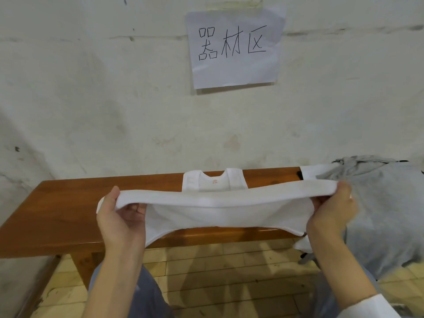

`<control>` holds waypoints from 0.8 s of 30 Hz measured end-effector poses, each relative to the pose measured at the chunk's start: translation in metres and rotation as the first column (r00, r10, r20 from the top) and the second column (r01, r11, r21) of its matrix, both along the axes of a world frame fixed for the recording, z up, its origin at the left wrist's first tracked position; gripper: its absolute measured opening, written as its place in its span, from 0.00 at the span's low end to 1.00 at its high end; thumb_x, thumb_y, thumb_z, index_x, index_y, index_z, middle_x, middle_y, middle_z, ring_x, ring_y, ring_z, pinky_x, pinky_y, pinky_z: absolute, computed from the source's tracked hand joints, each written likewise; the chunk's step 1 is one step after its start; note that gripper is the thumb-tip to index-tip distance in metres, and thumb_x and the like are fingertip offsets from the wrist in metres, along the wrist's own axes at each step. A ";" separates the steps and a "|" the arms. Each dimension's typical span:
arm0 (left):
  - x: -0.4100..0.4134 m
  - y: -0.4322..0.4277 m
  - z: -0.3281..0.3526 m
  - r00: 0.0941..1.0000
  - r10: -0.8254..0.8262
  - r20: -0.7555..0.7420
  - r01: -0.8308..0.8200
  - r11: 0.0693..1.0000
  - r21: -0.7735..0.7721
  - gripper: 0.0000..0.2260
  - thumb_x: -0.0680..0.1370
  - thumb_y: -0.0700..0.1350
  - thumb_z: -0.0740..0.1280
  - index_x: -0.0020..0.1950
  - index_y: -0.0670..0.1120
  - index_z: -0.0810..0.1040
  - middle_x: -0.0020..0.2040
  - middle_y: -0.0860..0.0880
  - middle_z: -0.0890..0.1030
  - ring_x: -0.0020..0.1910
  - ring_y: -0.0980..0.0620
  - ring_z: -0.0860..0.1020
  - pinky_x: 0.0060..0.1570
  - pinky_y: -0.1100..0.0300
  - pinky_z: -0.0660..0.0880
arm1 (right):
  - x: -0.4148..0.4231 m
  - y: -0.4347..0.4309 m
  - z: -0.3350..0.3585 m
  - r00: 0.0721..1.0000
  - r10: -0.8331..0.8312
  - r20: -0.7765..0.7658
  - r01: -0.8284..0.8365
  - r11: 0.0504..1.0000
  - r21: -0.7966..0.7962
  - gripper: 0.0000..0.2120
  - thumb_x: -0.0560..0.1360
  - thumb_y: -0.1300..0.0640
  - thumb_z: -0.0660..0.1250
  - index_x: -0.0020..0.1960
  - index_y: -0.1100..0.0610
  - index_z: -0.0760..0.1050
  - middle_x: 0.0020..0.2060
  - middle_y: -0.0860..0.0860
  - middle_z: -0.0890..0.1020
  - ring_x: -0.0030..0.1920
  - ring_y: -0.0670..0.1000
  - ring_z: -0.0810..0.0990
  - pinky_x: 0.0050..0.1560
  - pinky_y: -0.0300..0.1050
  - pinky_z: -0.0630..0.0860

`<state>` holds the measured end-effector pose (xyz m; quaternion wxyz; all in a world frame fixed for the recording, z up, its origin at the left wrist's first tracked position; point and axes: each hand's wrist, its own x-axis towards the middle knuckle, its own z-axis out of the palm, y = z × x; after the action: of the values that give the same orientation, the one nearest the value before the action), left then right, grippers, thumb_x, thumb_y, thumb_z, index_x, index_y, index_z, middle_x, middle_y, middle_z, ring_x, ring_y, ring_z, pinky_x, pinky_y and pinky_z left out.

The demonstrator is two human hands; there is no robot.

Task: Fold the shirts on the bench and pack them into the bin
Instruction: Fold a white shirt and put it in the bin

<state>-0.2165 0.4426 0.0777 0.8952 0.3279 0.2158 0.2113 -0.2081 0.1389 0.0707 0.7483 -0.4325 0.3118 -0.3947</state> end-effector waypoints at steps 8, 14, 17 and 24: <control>0.124 0.003 -0.036 0.975 -0.071 -0.212 0.061 0.997 -0.055 0.10 0.78 0.41 0.58 0.36 0.44 0.68 0.23 0.50 0.71 0.26 0.53 0.69 0.23 0.66 0.67 | 0.131 -0.003 -0.041 0.981 0.149 -0.121 -0.140 0.987 0.074 0.12 0.77 0.54 0.61 0.50 0.61 0.78 0.46 0.58 0.82 0.46 0.58 0.82 0.48 0.55 0.81; 0.178 -0.016 -0.102 0.948 -0.062 -0.313 0.219 0.839 0.497 0.10 0.82 0.46 0.56 0.49 0.42 0.73 0.43 0.45 0.78 0.41 0.46 0.78 0.40 0.57 0.72 | 0.167 0.013 -0.114 0.834 0.254 -0.490 -0.423 0.864 -0.272 0.16 0.81 0.53 0.56 0.62 0.62 0.74 0.58 0.57 0.79 0.57 0.56 0.77 0.53 0.44 0.71; 0.172 -0.018 -0.151 0.912 -0.026 -0.409 0.408 -0.052 0.912 0.19 0.82 0.53 0.56 0.69 0.44 0.70 0.67 0.44 0.72 0.68 0.43 0.68 0.67 0.51 0.62 | 0.156 0.023 -0.151 0.687 0.191 -0.701 -0.684 0.496 -0.535 0.22 0.82 0.49 0.55 0.72 0.58 0.64 0.70 0.55 0.69 0.70 0.54 0.67 0.68 0.45 0.61; 0.158 -0.010 -0.175 0.824 0.092 -0.559 0.489 -0.613 0.620 0.43 0.67 0.70 0.25 0.78 0.53 0.41 0.79 0.50 0.43 0.77 0.50 0.41 0.73 0.47 0.36 | 0.140 0.017 -0.169 0.453 -0.234 -0.860 -0.888 -0.035 -0.458 0.33 0.80 0.38 0.43 0.78 0.54 0.43 0.78 0.53 0.46 0.77 0.56 0.43 0.75 0.53 0.40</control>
<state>-0.0581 0.4325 -0.0975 0.0958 0.9951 -0.0246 -0.0015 -0.0677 0.1556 -0.0986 0.1102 -0.9884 0.1036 -0.0103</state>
